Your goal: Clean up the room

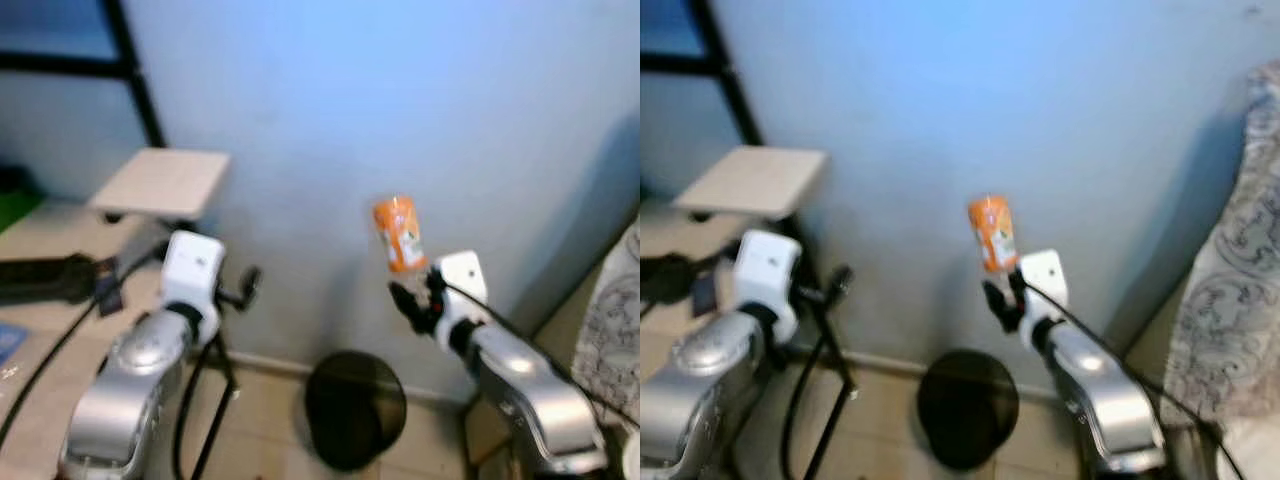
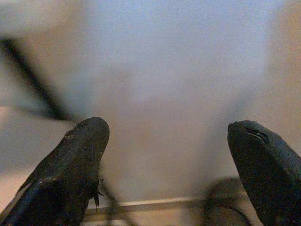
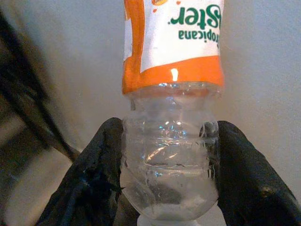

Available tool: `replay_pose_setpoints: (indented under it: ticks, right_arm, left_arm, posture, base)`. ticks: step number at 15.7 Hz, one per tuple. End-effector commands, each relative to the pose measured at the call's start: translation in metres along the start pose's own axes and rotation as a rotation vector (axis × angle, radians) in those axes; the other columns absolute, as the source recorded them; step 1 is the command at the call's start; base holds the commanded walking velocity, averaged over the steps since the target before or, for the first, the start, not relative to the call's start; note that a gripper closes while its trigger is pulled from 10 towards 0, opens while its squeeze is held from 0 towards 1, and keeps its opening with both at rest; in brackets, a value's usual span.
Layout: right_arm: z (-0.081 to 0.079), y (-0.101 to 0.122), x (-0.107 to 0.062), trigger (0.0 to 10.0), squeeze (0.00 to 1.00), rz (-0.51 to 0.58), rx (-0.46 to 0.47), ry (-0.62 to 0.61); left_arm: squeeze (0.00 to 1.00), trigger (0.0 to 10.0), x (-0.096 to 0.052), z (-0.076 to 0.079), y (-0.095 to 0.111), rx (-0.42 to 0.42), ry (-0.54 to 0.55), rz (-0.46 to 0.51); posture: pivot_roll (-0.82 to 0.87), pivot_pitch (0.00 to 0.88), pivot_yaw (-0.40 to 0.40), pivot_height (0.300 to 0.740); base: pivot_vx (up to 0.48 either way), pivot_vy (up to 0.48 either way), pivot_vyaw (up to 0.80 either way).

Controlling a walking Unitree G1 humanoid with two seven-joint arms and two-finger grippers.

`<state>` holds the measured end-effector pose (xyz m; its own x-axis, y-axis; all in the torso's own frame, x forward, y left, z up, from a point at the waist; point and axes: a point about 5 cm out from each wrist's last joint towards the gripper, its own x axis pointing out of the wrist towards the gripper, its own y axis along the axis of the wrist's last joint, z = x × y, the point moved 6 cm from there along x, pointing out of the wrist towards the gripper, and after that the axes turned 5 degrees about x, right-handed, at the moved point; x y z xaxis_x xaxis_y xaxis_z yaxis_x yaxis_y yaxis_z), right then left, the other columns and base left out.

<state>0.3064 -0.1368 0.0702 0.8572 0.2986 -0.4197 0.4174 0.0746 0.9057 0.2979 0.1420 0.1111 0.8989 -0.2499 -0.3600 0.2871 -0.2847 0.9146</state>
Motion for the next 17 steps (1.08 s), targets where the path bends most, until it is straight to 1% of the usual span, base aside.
replay_pose_setpoints:
  ticks: [1, 2, 3, 5, 6, 7, 8, 9, 10, 11, 12, 13, 15, 17]
  right_arm:
    - [-0.001, -0.009, 0.002, 10.0, 0.00, -0.058, -0.032, 0.023]
    - [-0.003, -0.020, 0.003, 10.0, 0.00, -0.122, -0.095, 0.061]
    - [-0.004, -0.027, 0.004, 10.0, 0.00, -0.152, -0.121, 0.082]
    - [-0.003, -0.052, 0.017, 10.0, 0.00, -0.242, -0.159, 0.096]
    - [-0.008, -0.067, 0.025, 10.0, 0.00, -0.287, -0.183, 0.110]
    - [-0.012, -0.075, 0.028, 10.0, 0.00, -0.311, -0.195, 0.123]
    - [-0.016, -0.088, 0.035, 10.0, 0.00, -0.351, -0.239, 0.130]
    - [-0.020, -0.097, 0.040, 10.0, 0.00, -0.380, -0.265, 0.127]
    - [-0.024, -0.111, 0.048, 10.0, 0.00, -0.415, -0.307, 0.118]
    - [-0.027, -0.118, 0.052, 10.0, 0.00, -0.433, -0.320, 0.111]
    - [-0.028, -0.127, 0.056, 10.0, 0.00, -0.456, -0.330, 0.096]
    - [-0.027, -0.131, 0.058, 10.0, 0.00, -0.470, -0.332, 0.084]
    - [-0.021, -0.137, 0.063, 10.0, 0.00, -0.485, -0.310, 0.032]
    - [-0.020, -0.133, 0.069, 10.0, 0.00, -0.470, -0.285, -0.007]
  left_arm:
    - [0.00, 10.0, -0.003, 0.013, -0.008, 0.010, -0.077, -0.036]
    - [0.00, 10.0, -0.005, 0.018, -0.014, 0.006, -0.115, -0.056]
    - [0.00, 10.0, -0.006, 0.020, -0.017, 0.004, -0.133, -0.068]
    - [0.00, 10.0, -0.003, 0.021, -0.026, 0.069, -0.159, -0.078]
    - [0.00, 10.0, -0.001, 0.025, -0.032, 0.074, -0.199, -0.081]
    - [0.00, 10.0, -0.001, 0.027, -0.034, 0.073, -0.222, -0.088]
    - [0.00, 10.0, 0.000, 0.031, -0.037, 0.062, -0.268, -0.096]
    - [0.00, 10.0, 0.001, 0.035, -0.039, 0.092, -0.306, -0.100]
    - [0.00, 10.0, 0.001, 0.043, -0.044, 0.143, -0.381, -0.108]
    - [0.00, 10.0, -0.001, 0.048, -0.047, 0.178, -0.429, -0.111]
    - [0.00, 10.0, -0.004, 0.055, -0.053, 0.192, -0.495, -0.118]
    - [0.00, 10.0, -0.006, 0.059, -0.056, 0.202, -0.536, -0.121]
    - [0.00, 10.0, -0.019, 0.069, -0.070, 0.255, -0.651, -0.158]
    - [0.00, 10.0, -0.023, 0.073, -0.075, 0.273, -0.685, -0.169]
  posture:
    - [0.06, 0.000, 0.007, 0.740]
    - [0.05, 0.000, 0.006, 0.740]
    - [0.05, 0.000, 0.005, 0.740]
    - [0.05, 0.000, -0.009, 0.740]
    - [0.04, 0.000, -0.013, 0.740]
    - [0.04, 0.000, -0.016, 0.740]
    - [0.04, 0.000, -0.024, 0.740]
    - [0.04, 0.000, -0.028, 0.740]
    - [0.04, 0.000, -0.032, 0.740]
    - [0.04, 0.000, -0.032, 0.740]
    - [0.04, 0.000, -0.034, 0.740]
    - [0.04, 0.000, -0.034, 0.740]
    - [0.05, 0.000, -0.031, 0.740]
    - [0.05, 0.000, -0.029, 0.740]
  base:
    - [0.000, 0.000, 0.00]
    - [0.000, 0.000, 0.00]
    - [0.000, 0.000, 0.00]
    - [0.000, 0.000, 0.00]
    - [0.000, 0.000, 0.00]
    - [0.000, 0.000, 0.00]
    - [0.000, 0.000, 0.00]
    - [0.000, 0.000, 0.00]
    - [0.000, 0.000, 0.00]
    - [0.000, 0.000, 0.00]
    - [0.000, 0.000, 0.00]
    - [0.000, 0.000, 0.00]
    - [0.000, 0.000, 0.00]
    - [0.000, 0.000, 0.00]
